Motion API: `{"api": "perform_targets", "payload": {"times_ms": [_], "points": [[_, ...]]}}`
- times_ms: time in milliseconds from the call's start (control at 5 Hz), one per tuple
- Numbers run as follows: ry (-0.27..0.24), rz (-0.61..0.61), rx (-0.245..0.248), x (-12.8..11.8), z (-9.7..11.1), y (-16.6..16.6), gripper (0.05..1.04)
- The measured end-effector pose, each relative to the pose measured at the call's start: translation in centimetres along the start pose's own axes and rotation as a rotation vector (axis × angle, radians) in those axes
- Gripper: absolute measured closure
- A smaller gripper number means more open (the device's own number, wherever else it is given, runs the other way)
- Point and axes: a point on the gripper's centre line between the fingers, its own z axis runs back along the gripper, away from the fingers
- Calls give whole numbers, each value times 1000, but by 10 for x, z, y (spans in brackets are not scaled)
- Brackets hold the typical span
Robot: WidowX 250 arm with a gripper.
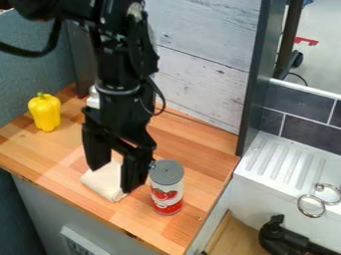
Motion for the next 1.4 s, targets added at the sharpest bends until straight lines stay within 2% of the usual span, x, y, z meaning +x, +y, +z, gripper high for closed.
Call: {"api": "perform_targets", "payload": {"times_ms": [200, 400, 600, 800, 1000, 1400], "points": [[58, -3, -68, 2, -28, -10, 83], [34, 6, -74, 14, -43, -11, 83], [10, 43, -58, 21, -50, -8, 83], [15, 38, -59, 24, -52, -8, 83], [-1, 29, -62, 34, -50, -5, 83], [-11, 88, -102, 73, -61, 16, 83]]}}
